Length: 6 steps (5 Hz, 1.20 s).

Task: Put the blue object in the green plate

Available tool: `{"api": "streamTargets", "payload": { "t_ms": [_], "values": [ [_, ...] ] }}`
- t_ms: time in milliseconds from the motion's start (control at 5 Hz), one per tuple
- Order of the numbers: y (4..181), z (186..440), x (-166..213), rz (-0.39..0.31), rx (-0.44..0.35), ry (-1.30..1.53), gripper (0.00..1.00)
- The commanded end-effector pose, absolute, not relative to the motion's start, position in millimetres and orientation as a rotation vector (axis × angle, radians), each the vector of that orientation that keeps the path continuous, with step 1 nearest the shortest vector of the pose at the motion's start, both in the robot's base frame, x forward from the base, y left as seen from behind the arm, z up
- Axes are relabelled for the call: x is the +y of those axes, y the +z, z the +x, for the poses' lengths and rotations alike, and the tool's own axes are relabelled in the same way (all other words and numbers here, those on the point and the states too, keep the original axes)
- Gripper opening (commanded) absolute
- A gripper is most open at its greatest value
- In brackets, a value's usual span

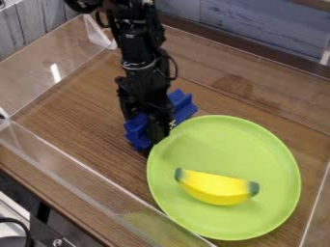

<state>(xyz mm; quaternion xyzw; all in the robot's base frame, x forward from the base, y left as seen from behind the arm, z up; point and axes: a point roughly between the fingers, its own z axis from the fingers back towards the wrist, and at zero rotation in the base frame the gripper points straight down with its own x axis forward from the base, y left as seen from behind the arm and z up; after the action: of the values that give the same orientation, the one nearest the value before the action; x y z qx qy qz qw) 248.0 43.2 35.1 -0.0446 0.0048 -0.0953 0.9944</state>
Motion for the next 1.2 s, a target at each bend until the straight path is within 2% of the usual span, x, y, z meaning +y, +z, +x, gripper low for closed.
{"api": "streamTargets", "payload": {
  "t_ms": [0, 1000],
  "values": [
    [46.8, 251, 42, -0.072, -0.014, -0.204, 0.0],
    [62.1, 247, 36, -0.051, 0.003, -0.215, 0.0]
  ]
}}
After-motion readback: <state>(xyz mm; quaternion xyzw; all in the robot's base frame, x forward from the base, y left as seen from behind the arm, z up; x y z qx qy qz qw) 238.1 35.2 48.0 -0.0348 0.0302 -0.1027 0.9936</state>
